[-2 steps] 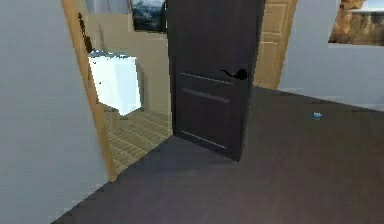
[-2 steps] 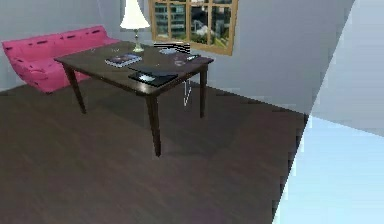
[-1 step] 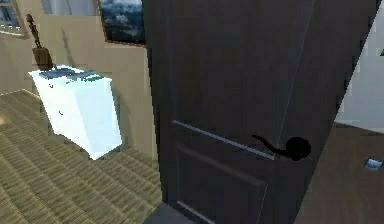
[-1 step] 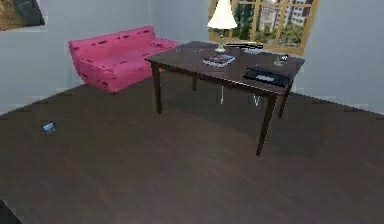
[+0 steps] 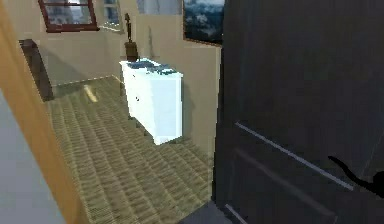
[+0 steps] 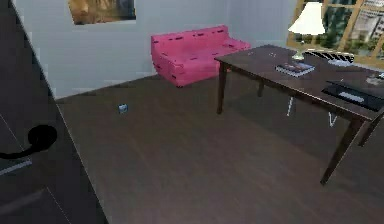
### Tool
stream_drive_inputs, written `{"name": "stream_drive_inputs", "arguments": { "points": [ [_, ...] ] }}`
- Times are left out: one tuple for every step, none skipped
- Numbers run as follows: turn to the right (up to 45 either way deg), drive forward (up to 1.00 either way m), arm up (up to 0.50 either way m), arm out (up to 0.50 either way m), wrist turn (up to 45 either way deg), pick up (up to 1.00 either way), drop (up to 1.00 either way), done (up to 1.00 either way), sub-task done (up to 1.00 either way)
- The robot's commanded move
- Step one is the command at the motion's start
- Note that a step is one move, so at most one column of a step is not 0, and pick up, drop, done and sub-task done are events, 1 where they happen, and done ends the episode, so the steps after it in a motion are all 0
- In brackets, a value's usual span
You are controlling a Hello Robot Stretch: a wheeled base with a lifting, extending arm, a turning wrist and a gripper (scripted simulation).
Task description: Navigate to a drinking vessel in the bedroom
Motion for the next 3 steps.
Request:
{"name": "stream_drive_inputs", "arguments": {
  "points": [
    [0.0,0.90,0.00,0.00,0.0,0.00,0.00,0.00,0.00],
    [-45.0,0.00,0.00,0.00,0.0,0.00,0.00,0.00,0.00],
    [-27.0,0.00,0.00,0.00,0.0,0.00,0.00,0.00,0.00]
  ]
}}
